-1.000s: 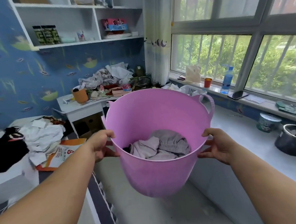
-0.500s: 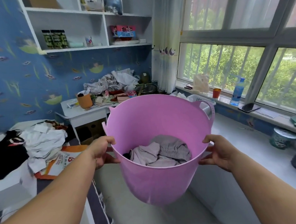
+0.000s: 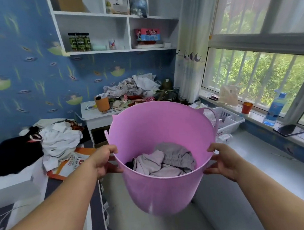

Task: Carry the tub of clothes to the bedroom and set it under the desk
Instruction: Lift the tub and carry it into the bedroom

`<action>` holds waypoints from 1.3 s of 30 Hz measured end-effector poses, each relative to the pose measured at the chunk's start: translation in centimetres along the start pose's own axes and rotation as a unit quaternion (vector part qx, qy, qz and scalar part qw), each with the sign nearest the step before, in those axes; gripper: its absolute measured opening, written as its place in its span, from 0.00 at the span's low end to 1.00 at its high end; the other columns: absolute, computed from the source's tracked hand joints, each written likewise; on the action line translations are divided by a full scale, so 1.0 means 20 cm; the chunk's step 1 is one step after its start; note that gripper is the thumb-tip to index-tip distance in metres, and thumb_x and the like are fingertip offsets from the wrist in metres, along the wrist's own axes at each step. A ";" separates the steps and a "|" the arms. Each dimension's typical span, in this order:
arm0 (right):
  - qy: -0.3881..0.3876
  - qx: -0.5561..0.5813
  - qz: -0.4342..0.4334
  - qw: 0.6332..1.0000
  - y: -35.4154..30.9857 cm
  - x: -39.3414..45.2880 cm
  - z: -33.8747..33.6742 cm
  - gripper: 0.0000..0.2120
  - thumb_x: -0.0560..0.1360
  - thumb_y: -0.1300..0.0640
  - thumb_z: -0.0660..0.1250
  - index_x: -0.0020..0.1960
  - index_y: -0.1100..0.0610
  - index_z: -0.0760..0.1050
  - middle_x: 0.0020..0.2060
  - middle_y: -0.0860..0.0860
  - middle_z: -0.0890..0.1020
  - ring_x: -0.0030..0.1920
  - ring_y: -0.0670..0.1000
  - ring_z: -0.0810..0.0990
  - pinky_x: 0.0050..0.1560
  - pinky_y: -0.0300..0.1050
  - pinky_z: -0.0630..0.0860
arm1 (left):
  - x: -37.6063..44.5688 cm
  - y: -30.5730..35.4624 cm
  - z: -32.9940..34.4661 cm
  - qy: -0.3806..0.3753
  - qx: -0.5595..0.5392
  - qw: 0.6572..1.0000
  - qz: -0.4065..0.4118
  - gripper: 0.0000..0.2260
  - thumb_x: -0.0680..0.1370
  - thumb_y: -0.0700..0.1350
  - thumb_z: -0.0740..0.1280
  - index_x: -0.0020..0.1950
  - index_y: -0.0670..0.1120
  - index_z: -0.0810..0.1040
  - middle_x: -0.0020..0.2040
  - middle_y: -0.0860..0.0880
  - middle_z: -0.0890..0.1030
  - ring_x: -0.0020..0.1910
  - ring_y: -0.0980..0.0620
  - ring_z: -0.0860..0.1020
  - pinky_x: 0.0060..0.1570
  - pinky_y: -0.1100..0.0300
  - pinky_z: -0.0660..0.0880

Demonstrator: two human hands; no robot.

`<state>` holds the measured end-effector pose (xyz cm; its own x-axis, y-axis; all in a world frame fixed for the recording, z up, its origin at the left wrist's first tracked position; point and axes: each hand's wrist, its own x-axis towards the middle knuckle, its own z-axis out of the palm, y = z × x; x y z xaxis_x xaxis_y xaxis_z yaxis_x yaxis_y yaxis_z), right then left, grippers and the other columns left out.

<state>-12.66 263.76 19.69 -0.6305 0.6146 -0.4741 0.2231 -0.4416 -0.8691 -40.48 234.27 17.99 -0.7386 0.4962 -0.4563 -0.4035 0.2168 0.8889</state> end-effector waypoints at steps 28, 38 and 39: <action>-0.083 -0.045 0.023 0.995 -0.30 0.57 -0.19 0.25 0.71 0.65 0.63 0.68 0.59 0.72 0.51 0.62 0.73 0.38 0.63 0.76 0.43 0.64 0.82 | 0.08 0.01 0.38 0.110 -0.051 0.993 0.002 0.10 0.77 0.36 0.63 0.56 0.38 0.76 0.43 0.39 0.76 0.37 0.39 0.78 0.33 0.42 0.84; -0.078 -0.049 0.020 0.996 -0.30 0.67 -0.05 0.21 0.71 0.64 0.63 0.64 0.56 0.73 0.50 0.63 0.76 0.43 0.67 0.79 0.54 0.72 0.80 | 0.27 0.05 0.27 0.096 -0.061 0.993 -0.005 0.10 0.77 0.36 0.63 0.57 0.41 0.76 0.48 0.38 0.74 0.41 0.37 0.78 0.28 0.45 0.84; -0.075 -0.049 0.018 0.996 -0.31 0.68 -0.03 0.21 0.71 0.64 0.63 0.64 0.56 0.73 0.51 0.63 0.76 0.45 0.68 0.79 0.56 0.73 0.79 | 0.29 0.07 0.25 0.092 -0.062 0.994 -0.004 0.10 0.77 0.36 0.62 0.57 0.42 0.76 0.48 0.38 0.74 0.41 0.37 0.78 0.27 0.46 0.83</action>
<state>-22.26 275.21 18.49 -0.7231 0.4914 -0.4854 0.3142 -0.3917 -0.8648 -42.59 241.64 16.72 -0.8172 0.3301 -0.4724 -0.4640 0.1093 0.8791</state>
